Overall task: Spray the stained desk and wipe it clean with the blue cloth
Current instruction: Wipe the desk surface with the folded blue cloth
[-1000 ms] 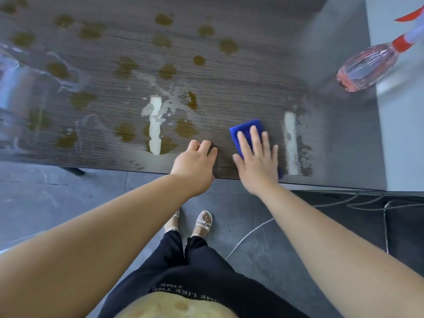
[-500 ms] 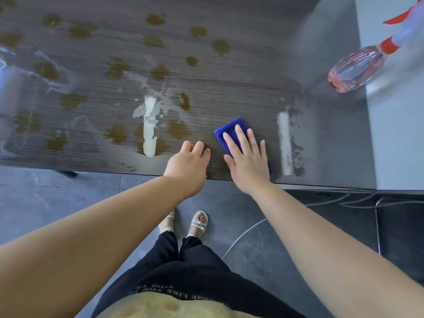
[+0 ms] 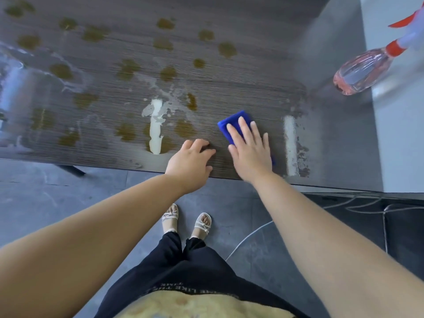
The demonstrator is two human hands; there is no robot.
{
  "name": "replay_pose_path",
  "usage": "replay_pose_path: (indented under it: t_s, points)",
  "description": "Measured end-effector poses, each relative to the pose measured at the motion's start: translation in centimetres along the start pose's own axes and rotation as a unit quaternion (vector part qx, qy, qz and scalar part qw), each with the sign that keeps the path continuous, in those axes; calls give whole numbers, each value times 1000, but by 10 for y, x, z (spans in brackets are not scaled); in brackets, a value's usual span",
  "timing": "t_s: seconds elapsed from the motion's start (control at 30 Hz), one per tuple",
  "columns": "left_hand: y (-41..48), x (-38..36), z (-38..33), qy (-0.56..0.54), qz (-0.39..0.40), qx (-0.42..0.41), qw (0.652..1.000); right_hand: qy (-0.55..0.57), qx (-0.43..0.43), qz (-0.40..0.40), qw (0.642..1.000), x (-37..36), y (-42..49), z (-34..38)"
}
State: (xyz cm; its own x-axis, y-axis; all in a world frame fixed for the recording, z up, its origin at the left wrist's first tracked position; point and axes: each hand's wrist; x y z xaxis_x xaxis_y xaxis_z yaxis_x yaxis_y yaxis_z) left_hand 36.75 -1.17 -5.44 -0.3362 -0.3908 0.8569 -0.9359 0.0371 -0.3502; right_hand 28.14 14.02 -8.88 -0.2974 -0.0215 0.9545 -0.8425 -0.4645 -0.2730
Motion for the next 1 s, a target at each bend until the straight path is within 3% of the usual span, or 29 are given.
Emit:
replay_pose_path:
  t_s: [0.1,0.23,0.4,0.53,0.63,0.83,1.0]
  points:
    - [-13,6,15,-64,-57,-4,996,16,-68,-31,997,-1,9,-20]
    - [-40,16,48,-46,-163,99,981,40,-112,-61,991,-15,-26,6]
    - [-60,19,77,-11,-118,222,968,-13,41,-23,999,-18,-12,56]
    - [-61,18,86,-20,-95,244,965,3,-5,-24,1000,-5,21,37]
    - [-57,22,89,-36,-90,251,963,18,-60,-35,997,-12,-7,45]
    - [-51,25,92,-41,-66,273,959,-10,79,-6,997,-15,-6,87]
    - [-47,30,88,-26,-35,286,957,1,-13,-20,1000,-5,20,62]
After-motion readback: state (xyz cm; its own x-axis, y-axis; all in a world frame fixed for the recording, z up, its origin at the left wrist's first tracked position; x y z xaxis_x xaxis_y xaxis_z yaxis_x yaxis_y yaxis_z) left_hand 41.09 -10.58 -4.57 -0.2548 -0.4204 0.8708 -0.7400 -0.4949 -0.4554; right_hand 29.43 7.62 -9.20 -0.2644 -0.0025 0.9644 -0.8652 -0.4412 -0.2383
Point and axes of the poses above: each hand's wrist, its own y-axis towards the middle knuckle, its own x-axis out of the back of the hand, z = x × y, and after that the axes turned 3 degrees about -x, right-handed
